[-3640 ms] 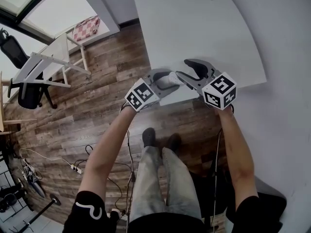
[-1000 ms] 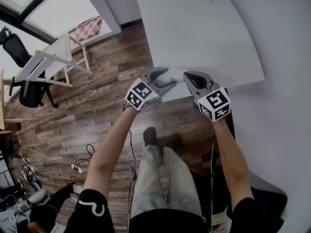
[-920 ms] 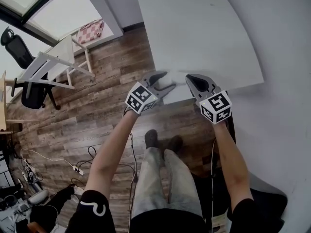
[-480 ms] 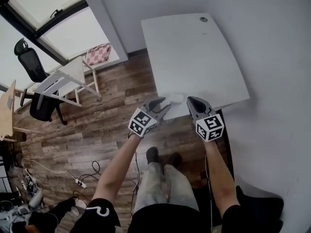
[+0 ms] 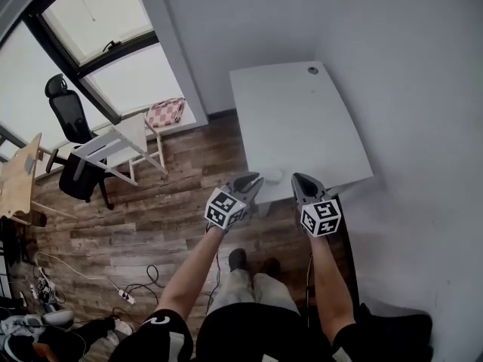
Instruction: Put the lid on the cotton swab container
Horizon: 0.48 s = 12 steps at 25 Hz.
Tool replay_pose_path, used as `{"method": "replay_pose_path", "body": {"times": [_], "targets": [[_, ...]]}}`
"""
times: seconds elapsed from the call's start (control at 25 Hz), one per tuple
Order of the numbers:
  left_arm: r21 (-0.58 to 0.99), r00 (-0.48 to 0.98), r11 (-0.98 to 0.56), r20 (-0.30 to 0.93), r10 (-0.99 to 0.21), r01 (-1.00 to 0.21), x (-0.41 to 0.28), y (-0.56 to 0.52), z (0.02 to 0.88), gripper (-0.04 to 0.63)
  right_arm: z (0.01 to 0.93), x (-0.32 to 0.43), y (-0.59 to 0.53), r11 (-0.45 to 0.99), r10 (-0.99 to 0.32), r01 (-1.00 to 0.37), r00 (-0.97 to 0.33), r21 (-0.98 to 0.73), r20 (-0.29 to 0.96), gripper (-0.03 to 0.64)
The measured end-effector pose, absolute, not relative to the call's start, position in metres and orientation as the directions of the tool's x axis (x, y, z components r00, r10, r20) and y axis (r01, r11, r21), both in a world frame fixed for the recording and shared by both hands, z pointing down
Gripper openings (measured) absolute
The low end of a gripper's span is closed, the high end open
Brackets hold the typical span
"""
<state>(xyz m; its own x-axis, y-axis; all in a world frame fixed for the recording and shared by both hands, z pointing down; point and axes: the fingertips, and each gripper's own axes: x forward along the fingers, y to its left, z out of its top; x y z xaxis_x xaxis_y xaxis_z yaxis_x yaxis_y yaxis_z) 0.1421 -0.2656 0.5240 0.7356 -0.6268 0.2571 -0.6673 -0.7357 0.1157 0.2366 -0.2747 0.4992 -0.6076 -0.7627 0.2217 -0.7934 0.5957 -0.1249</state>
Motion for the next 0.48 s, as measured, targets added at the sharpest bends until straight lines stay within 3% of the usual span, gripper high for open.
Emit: {"method": "replay_pose_path", "body": {"times": [0.24, 0.48], "targets": [[0.152, 0.698, -0.683, 0.207, -0.685, -0.715, 0.139, -0.252, 0.481, 0.057, 0.467, 0.241, -0.268, 0.566, -0.789, -0.815, -0.58, -0.126, 0.205, 0.014], [0.088, 0.666, -0.664, 0.207, -0.717, -0.743, 0.137, -0.242, 0.46, 0.041, 0.452, 0.241, -0.26, 0.54, -0.812, -0.834, -0.552, -0.114, 0.191, 0.014]]}}
